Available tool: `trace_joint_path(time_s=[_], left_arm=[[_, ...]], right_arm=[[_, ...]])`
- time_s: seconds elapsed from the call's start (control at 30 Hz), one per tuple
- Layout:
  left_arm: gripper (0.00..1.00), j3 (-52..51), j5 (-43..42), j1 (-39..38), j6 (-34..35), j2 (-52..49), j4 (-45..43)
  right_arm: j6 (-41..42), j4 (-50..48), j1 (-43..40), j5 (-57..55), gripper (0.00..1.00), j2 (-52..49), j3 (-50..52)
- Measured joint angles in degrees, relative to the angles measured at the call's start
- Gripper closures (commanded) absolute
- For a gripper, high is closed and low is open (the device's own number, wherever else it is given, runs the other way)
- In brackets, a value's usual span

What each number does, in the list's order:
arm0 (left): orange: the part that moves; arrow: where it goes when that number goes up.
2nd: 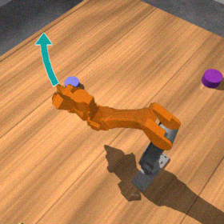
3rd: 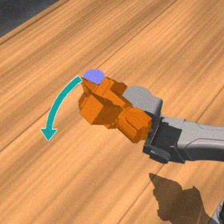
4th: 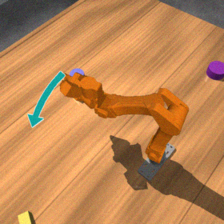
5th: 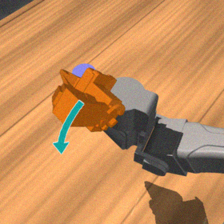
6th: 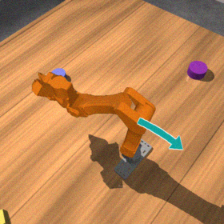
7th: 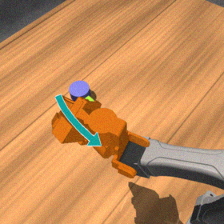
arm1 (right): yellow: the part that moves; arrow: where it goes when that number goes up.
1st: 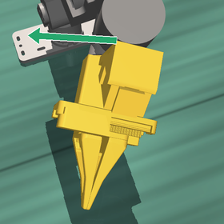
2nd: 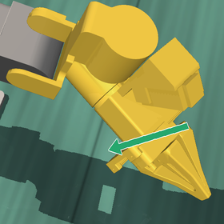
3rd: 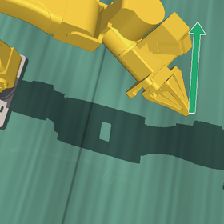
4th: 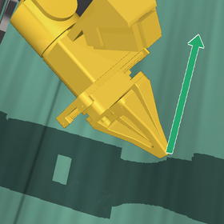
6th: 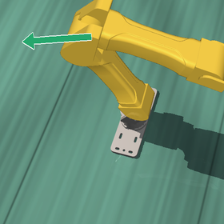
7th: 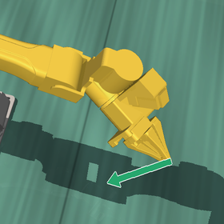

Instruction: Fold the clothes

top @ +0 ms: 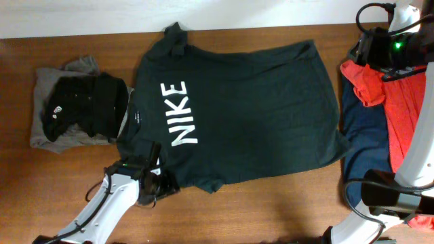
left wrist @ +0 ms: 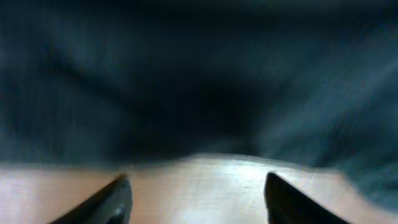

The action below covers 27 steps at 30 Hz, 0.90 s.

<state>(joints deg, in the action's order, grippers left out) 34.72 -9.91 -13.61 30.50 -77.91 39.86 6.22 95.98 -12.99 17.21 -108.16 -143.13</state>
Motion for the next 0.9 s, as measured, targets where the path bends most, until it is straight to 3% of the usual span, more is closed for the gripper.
trace_joint_path(time_s=[0.1, 0.17, 0.27, 0.43, 0.6, 0.67, 0.73, 0.9], left_arm=[[0.48, 0.04, 1.95, 0.0, 0.74, -1.36, -2.78], [0.61, 0.04, 2.99, 0.0, 1.01, -1.77, -2.84], [0.99, 0.02, 4.46, -0.04, 1.27, -2.14, -2.86], [1.0, 0.31, 2.95, -0.04, 1.66, -2.25, 0.5], [1.0, 9.35, -2.97, -0.07, -0.09, -1.86, 19.41], [0.99, 13.33, -2.19, -0.09, -1.33, -1.33, 23.06], [1.0, 17.33, 0.0, -0.11, -2.43, -0.66, 23.5], [0.94, 19.78, 6.75, -0.11, -4.87, -0.7, 13.09]], right_arm=[[0.02, -0.09, 0.0, 0.0, 0.45, 0.0, 0.0], [0.0, -0.07, 0.0, 0.0, 0.45, 0.0, 0.0], [-0.02, -0.04, 0.0, 0.0, 0.45, 0.0, 0.0], [-0.02, 0.09, 0.0, -0.02, 0.45, 0.0, 0.0], [-0.02, 0.2, 0.0, 0.0, 0.45, 0.0, 0.0], [-0.04, 0.22, 0.0, 0.0, 0.45, 0.0, 0.0], [0.0, -0.11, 0.0, 0.0, 0.45, 0.0, 0.0], [-0.02, -0.22, 0.0, 0.0, 0.45, 0.0, 0.0]])
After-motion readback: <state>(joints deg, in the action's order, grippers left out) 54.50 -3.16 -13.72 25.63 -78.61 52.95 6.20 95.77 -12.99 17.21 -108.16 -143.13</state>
